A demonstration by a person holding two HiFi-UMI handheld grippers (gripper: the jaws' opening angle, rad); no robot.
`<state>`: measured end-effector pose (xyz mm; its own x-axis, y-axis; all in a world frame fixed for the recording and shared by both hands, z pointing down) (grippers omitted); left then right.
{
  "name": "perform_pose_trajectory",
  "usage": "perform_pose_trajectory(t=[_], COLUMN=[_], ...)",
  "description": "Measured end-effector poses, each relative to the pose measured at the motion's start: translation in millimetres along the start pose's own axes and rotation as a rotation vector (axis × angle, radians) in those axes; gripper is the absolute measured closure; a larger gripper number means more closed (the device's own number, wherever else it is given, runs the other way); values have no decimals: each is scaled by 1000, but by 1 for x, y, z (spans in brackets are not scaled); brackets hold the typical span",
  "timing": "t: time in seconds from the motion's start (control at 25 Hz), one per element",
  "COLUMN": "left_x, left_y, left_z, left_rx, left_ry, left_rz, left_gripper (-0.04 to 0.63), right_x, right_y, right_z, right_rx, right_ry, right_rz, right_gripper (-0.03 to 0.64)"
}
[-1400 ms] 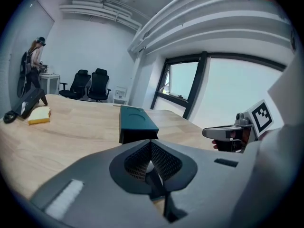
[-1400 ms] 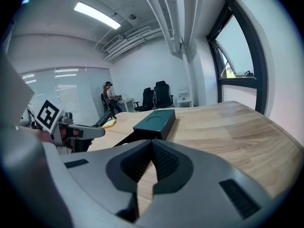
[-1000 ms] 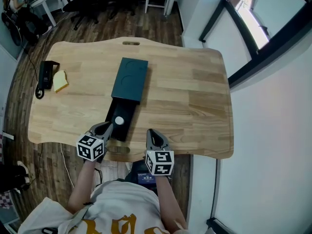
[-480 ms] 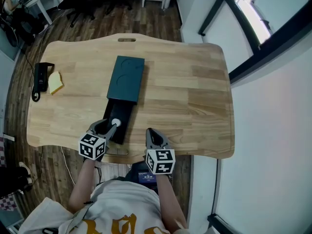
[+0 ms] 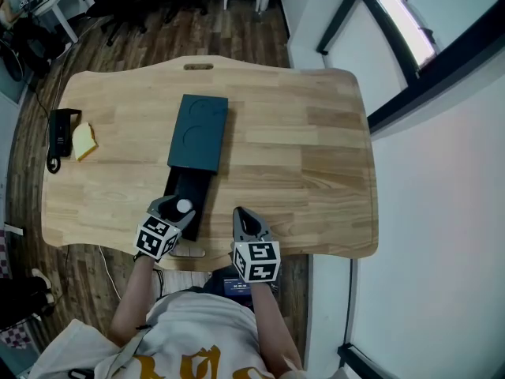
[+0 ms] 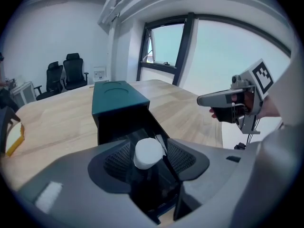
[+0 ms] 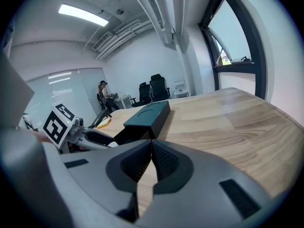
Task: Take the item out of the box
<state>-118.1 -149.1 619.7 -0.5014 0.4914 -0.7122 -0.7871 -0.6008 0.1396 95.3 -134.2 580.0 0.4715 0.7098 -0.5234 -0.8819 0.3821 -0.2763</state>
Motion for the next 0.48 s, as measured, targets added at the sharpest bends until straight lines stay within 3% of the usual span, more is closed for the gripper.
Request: perform_pose_trajectory(t=[0.16, 0.48], left_x=[-7, -15], left_y=[-1, 3], left_z=[-3, 1], left_rx=[-65, -90], left_ry=[53, 104], left_rz=[-5, -3], left_gripper=[370, 371], right_x=[-1, -3], right_y=[-5, -9], right_z=[-4, -4], right_rx=[-5, -3], right_ry=[-4, 7], right_rz=[10, 18], right_gripper=[611, 611])
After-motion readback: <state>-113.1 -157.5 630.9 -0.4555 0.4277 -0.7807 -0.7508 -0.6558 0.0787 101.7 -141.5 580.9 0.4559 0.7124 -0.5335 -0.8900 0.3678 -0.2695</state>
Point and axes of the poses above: the fingertips, and each gripper's own axes: x backward along the fingers, y to its left, z out of its underside, the point moved 7 cm from there along x, backward along the fingers
